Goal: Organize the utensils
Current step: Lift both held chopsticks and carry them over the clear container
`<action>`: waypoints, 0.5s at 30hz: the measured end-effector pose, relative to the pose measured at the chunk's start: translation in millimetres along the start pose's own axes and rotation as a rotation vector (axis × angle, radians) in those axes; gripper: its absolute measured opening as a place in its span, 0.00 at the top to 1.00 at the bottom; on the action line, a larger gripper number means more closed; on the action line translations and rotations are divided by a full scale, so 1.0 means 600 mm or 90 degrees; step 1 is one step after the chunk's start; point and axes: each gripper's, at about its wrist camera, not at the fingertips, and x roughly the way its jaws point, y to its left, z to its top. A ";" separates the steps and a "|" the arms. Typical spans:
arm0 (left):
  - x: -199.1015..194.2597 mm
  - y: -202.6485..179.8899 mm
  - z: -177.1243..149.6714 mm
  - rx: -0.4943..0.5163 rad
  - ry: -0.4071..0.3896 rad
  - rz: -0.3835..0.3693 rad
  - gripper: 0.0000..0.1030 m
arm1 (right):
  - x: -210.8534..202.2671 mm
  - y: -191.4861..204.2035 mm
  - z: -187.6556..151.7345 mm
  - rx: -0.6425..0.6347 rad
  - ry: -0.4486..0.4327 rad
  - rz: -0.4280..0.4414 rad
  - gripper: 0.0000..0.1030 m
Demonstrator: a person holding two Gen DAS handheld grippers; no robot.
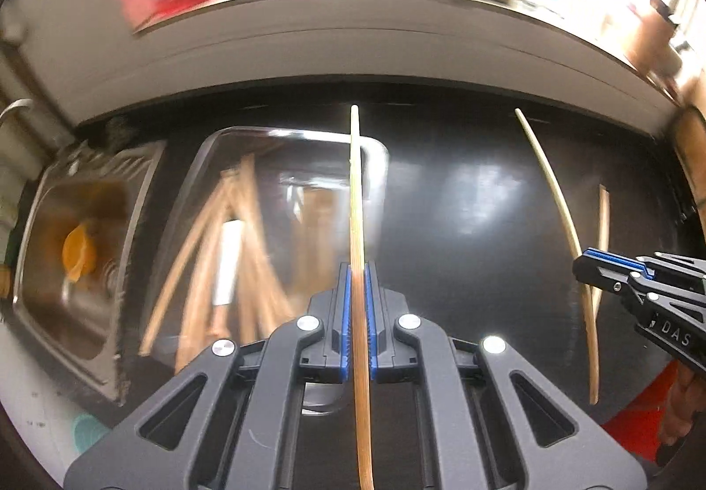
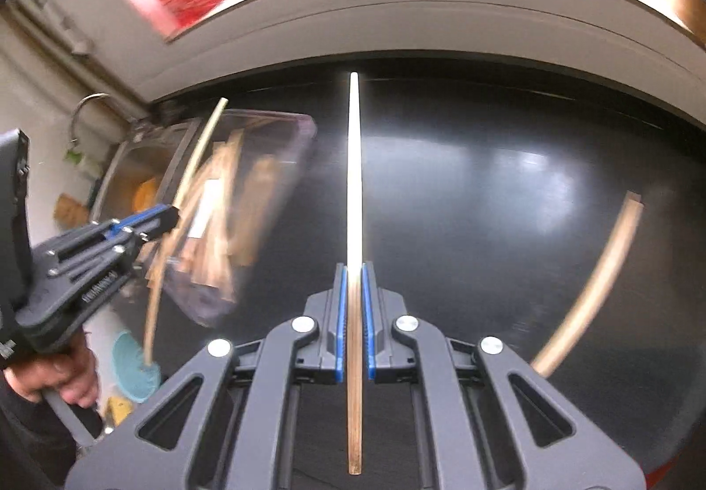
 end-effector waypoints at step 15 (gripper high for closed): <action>0.031 0.153 0.002 -0.060 0.028 0.021 0.95 | 0.113 0.204 0.076 -0.017 0.069 0.096 0.93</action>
